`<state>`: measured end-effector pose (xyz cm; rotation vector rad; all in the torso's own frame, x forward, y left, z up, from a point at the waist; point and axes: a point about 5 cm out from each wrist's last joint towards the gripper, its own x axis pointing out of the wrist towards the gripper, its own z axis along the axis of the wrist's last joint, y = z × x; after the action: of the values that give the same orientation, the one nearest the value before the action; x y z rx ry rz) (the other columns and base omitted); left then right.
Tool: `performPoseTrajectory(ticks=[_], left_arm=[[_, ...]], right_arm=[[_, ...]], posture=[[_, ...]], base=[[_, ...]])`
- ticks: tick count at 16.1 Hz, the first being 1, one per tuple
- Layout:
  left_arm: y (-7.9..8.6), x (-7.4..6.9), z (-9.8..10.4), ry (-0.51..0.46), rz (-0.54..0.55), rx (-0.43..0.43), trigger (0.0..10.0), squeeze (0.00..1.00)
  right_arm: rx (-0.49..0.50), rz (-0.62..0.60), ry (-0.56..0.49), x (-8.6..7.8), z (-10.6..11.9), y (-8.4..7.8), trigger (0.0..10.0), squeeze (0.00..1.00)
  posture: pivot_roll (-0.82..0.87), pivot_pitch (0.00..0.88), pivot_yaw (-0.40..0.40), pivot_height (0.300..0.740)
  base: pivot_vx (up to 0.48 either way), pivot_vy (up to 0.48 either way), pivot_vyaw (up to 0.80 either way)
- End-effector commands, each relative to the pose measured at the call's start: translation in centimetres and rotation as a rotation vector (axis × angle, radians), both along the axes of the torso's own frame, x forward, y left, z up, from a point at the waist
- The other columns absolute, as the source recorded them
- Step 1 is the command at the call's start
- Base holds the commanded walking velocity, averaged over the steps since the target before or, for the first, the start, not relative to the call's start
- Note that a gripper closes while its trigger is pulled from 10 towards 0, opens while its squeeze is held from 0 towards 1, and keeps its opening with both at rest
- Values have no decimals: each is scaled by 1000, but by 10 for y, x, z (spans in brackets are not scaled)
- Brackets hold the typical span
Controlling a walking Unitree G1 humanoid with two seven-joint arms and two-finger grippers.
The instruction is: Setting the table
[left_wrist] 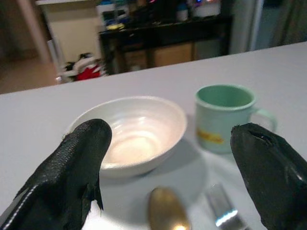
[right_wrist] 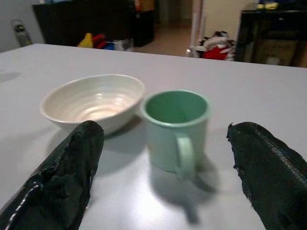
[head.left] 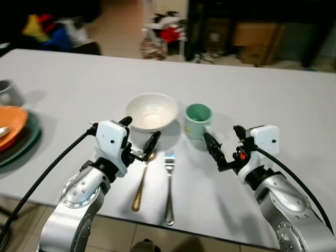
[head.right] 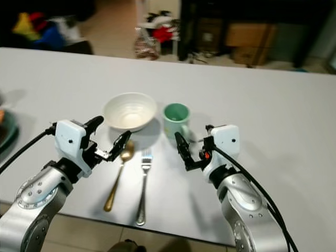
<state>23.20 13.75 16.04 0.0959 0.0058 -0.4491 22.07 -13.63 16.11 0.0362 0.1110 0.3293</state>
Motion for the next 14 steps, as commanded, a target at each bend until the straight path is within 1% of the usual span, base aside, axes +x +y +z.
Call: performPoseTrajectory(ticks=[1,4,6,9,14], left_arm=[[0,-3,-1,1,16,27,10000,0],[1,-3,0,-2,41,34,10000,0],[2,-2,3,-13,57,41,10000,0],[3,-2,5,-23,68,47,10000,0],[4,-3,6,-28,76,62,10000,0]], right_arm=[[-8,-6,-3,-4,3,2,10000,1000],[-5,-14,-25,-3,7,2,10000,1000],[-3,-10,-60,-2,14,3,10000,1000],[2,1,-58,-2,15,5,10000,1000],[-3,57,-51,-4,16,12,10000,1000]], posture=[[97,0,56,740],[105,0,47,740],[105,0,47,740],[117,0,31,740],[117,0,29,740]], base=[[0,0,800],[0,0,800],[0,0,800],[0,0,800],[0,0,800]])
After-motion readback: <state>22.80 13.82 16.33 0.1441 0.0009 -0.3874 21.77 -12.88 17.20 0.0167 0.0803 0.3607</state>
